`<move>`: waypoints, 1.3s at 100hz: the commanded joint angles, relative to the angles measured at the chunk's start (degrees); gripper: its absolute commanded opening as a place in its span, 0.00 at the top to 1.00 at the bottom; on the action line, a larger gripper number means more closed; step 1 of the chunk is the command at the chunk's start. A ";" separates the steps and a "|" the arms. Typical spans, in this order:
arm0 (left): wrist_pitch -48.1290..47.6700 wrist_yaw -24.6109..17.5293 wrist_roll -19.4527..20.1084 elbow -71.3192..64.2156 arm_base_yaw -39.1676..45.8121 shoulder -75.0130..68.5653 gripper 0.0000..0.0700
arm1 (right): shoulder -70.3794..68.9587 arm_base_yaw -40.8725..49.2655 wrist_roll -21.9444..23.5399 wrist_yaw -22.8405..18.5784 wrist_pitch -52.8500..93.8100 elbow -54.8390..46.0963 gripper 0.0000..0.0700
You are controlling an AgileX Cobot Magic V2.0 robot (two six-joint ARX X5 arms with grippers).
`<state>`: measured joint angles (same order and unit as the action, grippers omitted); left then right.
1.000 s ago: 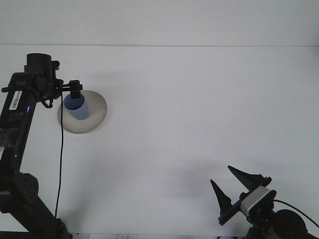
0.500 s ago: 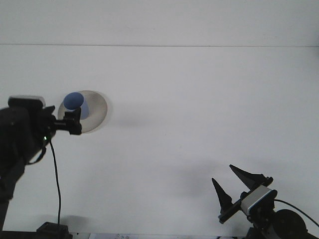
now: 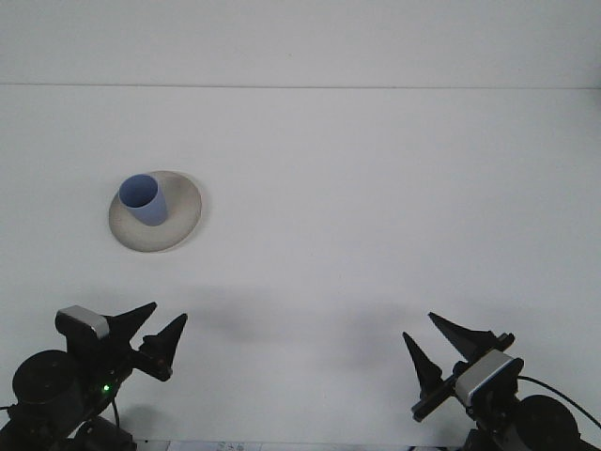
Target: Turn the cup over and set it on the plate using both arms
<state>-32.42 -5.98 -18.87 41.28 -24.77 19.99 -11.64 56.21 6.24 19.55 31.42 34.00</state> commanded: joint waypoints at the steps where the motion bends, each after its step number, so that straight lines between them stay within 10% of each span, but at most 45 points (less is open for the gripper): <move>1: 0.57 0.20 -0.92 0.72 -0.22 -0.85 1.00 | -0.07 0.63 -0.35 0.00 0.37 0.09 1.00; 82: 2.73 0.15 -0.92 0.76 -0.20 -1.60 0.98 | -0.02 0.63 -0.07 0.00 0.26 0.11 0.99; 106: 10.05 1.05 18.51 -7.87 8.35 -8.02 0.98 | -0.02 0.63 -0.07 0.00 0.26 0.11 0.99; 130: 22.14 9.99 22.32 -27.89 19.19 -17.86 0.98 | -0.02 0.63 -0.07 0.00 0.26 0.11 0.99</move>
<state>-12.75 2.59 1.26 16.25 -6.81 3.44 -11.64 56.21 6.22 19.55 32.27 33.91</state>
